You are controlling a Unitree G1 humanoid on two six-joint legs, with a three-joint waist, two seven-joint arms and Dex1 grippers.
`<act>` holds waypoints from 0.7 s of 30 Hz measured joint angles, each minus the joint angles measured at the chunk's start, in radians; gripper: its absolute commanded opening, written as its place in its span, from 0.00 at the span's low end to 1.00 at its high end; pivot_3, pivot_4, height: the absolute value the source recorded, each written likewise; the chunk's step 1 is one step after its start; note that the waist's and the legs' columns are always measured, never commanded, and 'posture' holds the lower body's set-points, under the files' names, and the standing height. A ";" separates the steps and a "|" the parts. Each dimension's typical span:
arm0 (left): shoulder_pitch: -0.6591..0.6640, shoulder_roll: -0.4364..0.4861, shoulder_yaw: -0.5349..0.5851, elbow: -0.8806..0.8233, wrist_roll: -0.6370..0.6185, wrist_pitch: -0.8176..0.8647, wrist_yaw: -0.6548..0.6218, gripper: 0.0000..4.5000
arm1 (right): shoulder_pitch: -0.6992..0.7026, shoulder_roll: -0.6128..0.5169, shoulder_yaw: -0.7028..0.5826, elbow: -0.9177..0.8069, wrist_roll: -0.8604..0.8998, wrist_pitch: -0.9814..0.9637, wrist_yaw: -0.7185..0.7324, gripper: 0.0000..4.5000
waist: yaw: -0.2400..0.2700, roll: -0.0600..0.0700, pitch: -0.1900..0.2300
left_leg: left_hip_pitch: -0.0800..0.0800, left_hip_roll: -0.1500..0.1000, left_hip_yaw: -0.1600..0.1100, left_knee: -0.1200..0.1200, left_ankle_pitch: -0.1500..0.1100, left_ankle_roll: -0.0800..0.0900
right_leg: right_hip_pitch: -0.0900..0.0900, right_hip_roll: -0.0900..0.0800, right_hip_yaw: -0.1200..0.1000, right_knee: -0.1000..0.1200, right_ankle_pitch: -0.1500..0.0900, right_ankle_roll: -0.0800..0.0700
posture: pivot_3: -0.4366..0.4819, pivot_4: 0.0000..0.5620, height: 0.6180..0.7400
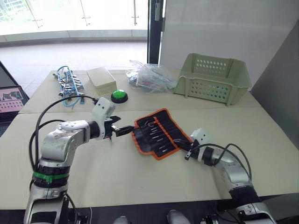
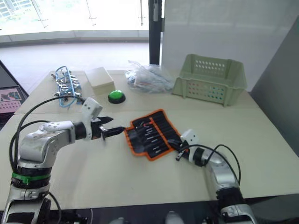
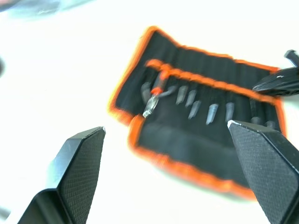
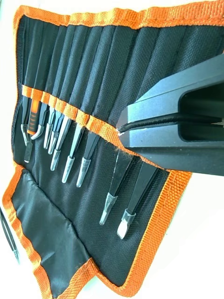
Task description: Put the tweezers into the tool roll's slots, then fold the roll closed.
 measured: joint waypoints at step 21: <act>0.993 -0.491 0.435 -0.349 -0.049 -0.691 0.224 0.99 | -0.074 0.002 0.003 0.159 0.000 -0.076 0.084 0.00 | 0.004 -0.009 -0.005 | 0.003 0.002 0.003 -0.002 0.000 0.000 | 0.004 0.000 0.000 -0.004 0.000 -0.003 | 0.48 0.27 1.00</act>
